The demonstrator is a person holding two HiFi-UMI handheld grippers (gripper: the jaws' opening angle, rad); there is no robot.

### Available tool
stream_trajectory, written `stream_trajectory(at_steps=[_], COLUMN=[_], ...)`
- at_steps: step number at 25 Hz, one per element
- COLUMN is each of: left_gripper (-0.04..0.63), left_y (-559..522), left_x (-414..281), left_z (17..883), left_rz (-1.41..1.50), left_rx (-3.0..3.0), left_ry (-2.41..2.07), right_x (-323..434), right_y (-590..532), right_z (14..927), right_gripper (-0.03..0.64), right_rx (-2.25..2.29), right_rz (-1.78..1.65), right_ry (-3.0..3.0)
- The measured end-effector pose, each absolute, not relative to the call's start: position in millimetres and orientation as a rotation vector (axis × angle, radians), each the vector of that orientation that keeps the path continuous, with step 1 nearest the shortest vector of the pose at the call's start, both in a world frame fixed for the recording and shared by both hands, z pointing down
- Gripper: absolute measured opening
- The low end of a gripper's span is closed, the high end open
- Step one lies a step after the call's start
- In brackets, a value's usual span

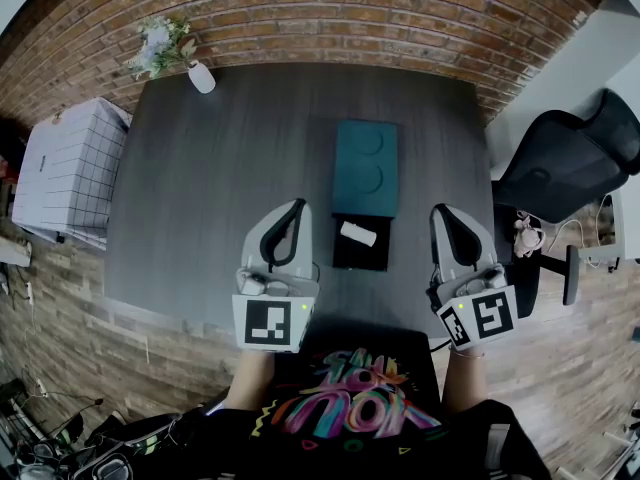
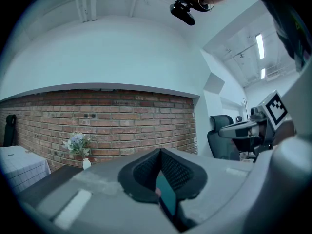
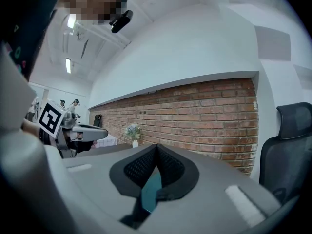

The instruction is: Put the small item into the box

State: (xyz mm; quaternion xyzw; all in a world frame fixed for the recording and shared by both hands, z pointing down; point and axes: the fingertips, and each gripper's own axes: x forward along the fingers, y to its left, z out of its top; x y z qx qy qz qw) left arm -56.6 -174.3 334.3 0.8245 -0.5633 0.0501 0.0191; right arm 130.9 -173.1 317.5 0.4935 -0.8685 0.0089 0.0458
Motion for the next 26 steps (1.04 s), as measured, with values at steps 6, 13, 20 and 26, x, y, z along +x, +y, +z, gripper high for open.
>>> stream_trajectory(at_steps=[6,13,20,26], left_gripper=[0.002,0.002,0.002,0.002], left_y=[-175.4,-177.4,-174.7,-173.9], left_x=[-56.9,-55.9,-49.3,-50.5], left_z=[334.7,336.0,335.3,338.5], left_rz=[0.159,0.154,0.163,0.163], left_rx=[2.558,2.557,2.594,2.578], left_ry=[-1.748,-1.738,-1.725,-1.708], right_x=[130.3,128.9,128.0,128.1], right_y=[-174.3,-176.9,-175.9,-173.9], right_z=[317.9,319.2,320.3,323.1], right_gripper=[0.0,0.0,0.0,0.0], right_rx=[1.5,1.488,1.489,1.483], right_rz=[0.031,0.038,0.051,0.047], right_ry=[-2.652,-2.652,-2.656,-2.654])
